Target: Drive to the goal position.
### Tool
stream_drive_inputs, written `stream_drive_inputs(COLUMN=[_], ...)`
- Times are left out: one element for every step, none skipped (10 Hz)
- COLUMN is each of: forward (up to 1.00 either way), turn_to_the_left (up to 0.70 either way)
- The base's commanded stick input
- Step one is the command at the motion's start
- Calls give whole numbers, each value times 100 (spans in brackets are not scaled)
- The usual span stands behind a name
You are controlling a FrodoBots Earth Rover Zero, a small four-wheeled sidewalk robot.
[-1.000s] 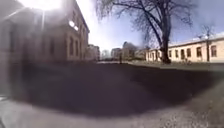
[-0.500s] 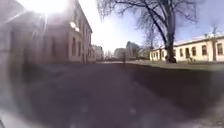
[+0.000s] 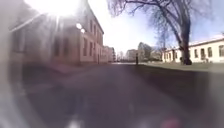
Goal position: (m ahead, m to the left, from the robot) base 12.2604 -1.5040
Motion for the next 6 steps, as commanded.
stream_drive_inputs(forward=[85,85,85,85,85,85], turn_to_the_left=[0,0,0,0,0,0])
